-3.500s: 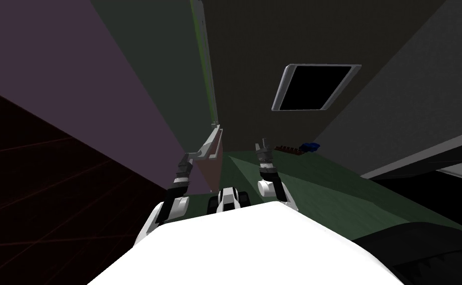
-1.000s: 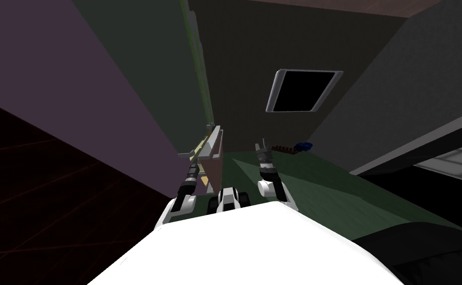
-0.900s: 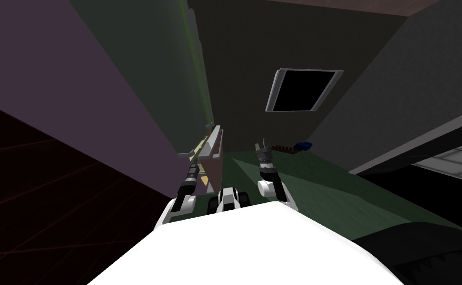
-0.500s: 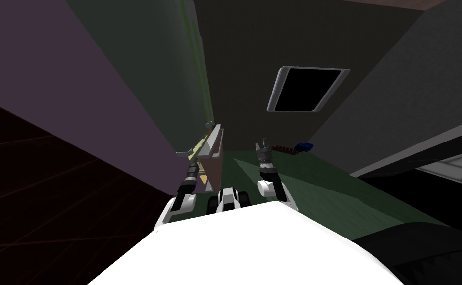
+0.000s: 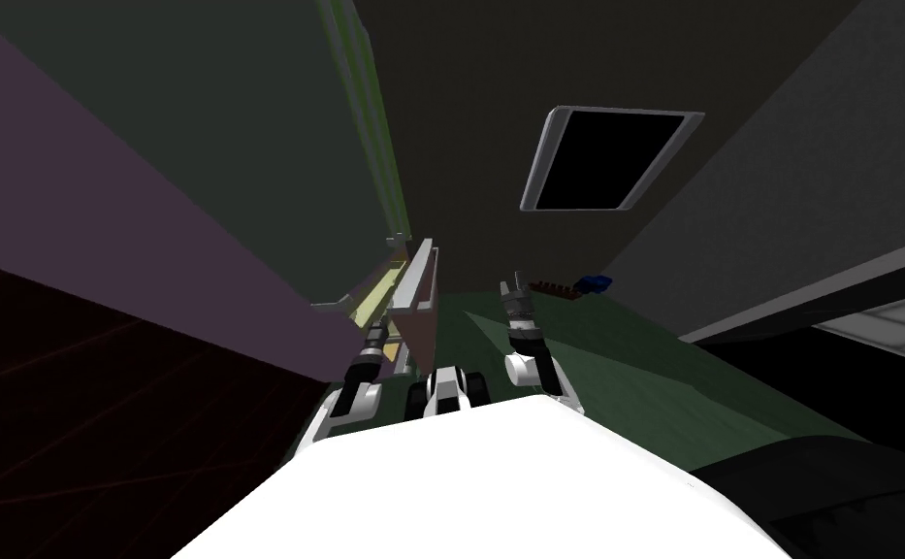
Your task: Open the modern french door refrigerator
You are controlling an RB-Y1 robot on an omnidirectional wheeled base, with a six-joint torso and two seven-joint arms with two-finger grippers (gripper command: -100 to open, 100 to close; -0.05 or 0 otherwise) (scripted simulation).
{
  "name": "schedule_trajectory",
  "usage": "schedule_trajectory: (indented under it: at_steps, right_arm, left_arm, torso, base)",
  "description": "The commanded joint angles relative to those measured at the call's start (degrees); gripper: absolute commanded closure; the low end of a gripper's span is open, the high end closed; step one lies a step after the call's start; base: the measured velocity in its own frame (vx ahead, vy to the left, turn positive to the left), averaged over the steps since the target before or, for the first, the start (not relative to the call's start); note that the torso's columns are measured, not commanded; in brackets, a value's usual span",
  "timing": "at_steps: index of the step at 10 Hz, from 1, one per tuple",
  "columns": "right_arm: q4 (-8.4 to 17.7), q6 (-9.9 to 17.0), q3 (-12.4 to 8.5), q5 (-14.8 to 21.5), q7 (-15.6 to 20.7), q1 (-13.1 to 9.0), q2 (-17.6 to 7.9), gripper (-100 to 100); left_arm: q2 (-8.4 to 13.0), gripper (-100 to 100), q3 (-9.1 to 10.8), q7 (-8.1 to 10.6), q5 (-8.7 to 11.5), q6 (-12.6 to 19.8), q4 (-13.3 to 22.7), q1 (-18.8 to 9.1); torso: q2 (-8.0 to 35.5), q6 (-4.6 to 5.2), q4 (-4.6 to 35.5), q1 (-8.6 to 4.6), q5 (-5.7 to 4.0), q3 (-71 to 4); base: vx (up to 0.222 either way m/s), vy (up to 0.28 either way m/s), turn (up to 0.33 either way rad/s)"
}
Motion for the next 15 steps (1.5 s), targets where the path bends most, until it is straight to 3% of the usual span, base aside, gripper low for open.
schedule_trajectory:
  at_steps: [1, 4, 5, 6, 7, 15]
  right_arm:
    - [0.0, 0.0, 0.0, 0.0, 0.0, 0.0, 0.0, 0]
    - [0.0, 0.0, 0.0, 0.0, 0.0, 0.0, 0.0, 0]
    - [0.0, 0.0, 0.0, 0.0, 0.0, 0.0, 0.0, 0]
    - [0.0, 0.0, 0.0, 0.0, 0.0, 0.0, 0.0, 0]
    - [0.0, 0.0, 0.0, 0.0, 0.0, 0.0, 0.0, 0]
    - [0.0, 0.0, 0.0, 0.0, 0.0, 0.0, 0.0, 0]
  left_arm:
    - [0.8, -100, -1.12, -0.37, -0.4, 2.0, 0.5, -0.3]
    - [0.6, -100, -2.45, -0.82, -0.9, 4.4, 1.6, -0.7]
    - [0.9, -100, -2.15, -0.63, -0.7, 3.7, 0.9, -0.2]
    - [1.0, -100, -2.18, -0.7, -1.0, 5.2, -0.9, 0.2]
    - [0.9, -100, -2.21, -0.69, -0.9, 4.4, 0.0, 0.0]
    - [2.9, -100, -3.42, 0.52, -1.1, 12.7, -13.7, 5.8]
  torso:
    - [0.1, 0.0, 0.0, -0.44, -0.12, 0.1]
    - [-0.5, 0.25, -0.1, -0.43, -0.1, -0.3]
    - [-0.8, 0.31, -0.2, -0.37, -0.06, -0.4]
    - [-0.7, 0.11, -0.2, 0.02, -0.01, -0.5]
    - [-0.6, 0.01, -0.2, 0.05, 0.01, -0.4]
    - [0.0, -0.02, 0.0, -0.37, -0.12, 0.0]
  base:
    - [0.087, -0.179, -0.087]
    - [0.048, -0.182, -0.055]
    - [-0.006, -0.091, -0.006]
    - [0.092, -0.039, -0.023]
    - [0.067, -0.019, -0.004]
    - [0.0, -0.002, -0.007]
